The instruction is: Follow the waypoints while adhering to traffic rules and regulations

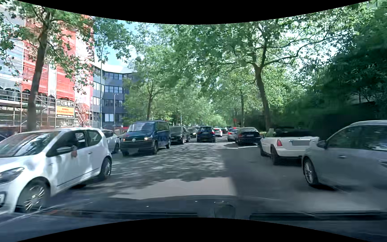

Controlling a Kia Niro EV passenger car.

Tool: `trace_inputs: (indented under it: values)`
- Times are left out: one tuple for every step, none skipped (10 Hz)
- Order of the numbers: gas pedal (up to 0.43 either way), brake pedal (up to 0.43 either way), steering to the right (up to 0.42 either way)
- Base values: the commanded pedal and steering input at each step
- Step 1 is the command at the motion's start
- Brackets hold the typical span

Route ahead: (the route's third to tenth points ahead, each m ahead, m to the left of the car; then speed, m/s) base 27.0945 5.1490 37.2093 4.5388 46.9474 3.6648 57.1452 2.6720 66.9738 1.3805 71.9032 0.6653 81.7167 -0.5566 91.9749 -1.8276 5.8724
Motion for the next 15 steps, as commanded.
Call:
trace_inputs:
  values:
    - [0.039,0.0,0.005]
    - [0.039,0.0,0.005]
    - [0.047,0.0,0.004]
    - [0.047,0.0,0.004]
    - [0.067,0.0,0.004]
    - [0.067,0.0,0.004]
    - [0.067,0.0,0.004]
    - [0.067,0.0,0.004]
    - [0.067,0.0,0.004]
    - [0.067,0.0,0.004]
    - [0.067,0.0,0.004]
    - [0.067,0.0,0.004]
    - [0.067,0.0,0.004]
    - [0.067,0.0,0.004]
    - [0.067,0.0,0.004]
